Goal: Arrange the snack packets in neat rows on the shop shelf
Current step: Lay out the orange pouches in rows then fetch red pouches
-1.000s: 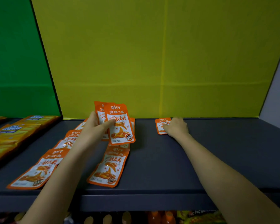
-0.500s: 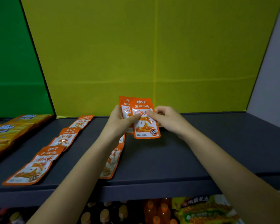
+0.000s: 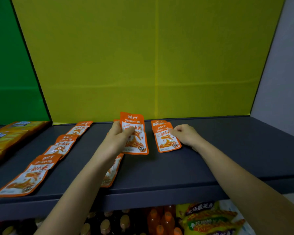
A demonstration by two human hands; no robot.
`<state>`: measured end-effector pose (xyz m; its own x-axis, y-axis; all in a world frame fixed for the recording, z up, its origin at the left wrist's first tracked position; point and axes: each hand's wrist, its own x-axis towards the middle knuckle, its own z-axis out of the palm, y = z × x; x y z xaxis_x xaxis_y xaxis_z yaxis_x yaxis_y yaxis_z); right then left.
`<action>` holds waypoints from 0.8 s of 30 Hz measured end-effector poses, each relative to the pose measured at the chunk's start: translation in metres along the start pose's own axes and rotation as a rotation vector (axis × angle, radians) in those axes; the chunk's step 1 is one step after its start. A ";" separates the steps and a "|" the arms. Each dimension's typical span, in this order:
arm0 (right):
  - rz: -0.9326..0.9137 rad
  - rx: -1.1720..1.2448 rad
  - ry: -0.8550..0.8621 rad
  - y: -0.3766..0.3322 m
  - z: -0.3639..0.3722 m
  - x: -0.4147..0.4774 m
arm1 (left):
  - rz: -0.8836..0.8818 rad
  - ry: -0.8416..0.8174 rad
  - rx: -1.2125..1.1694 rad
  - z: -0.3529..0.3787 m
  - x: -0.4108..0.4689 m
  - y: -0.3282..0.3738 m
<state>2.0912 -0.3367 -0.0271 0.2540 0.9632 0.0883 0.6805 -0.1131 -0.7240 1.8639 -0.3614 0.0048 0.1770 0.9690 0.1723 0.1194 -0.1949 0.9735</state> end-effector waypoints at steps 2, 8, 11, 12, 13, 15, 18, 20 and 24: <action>-0.020 -0.069 0.000 0.001 0.002 0.002 | 0.026 0.003 0.051 0.003 -0.004 -0.001; -0.060 -0.315 0.067 0.003 0.006 0.001 | 0.075 -0.065 0.172 0.023 -0.019 -0.012; -0.086 -0.405 0.092 0.002 0.007 -0.001 | 0.096 -0.087 0.260 0.036 -0.025 -0.018; -0.099 -0.432 0.102 0.001 0.007 -0.002 | 0.099 -0.087 0.295 0.041 -0.026 -0.020; -0.110 -0.462 0.112 0.001 0.007 -0.003 | 0.097 -0.085 0.333 0.045 -0.027 -0.023; -0.121 -0.511 0.121 0.001 0.007 -0.004 | 0.102 -0.069 0.419 0.052 -0.028 -0.027; -0.124 -0.525 0.114 0.002 0.006 -0.004 | 0.142 0.001 0.625 0.058 -0.028 -0.031; -0.117 -0.511 0.112 0.003 0.006 -0.004 | 0.163 0.039 0.767 0.061 -0.028 -0.032; -0.102 -0.508 0.099 0.004 0.006 -0.003 | 0.202 0.012 0.990 0.064 -0.026 -0.031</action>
<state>2.0885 -0.3390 -0.0347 0.2163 0.9504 0.2234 0.9463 -0.1478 -0.2875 1.9178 -0.3901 -0.0394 0.2749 0.9041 0.3271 0.8464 -0.3890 0.3638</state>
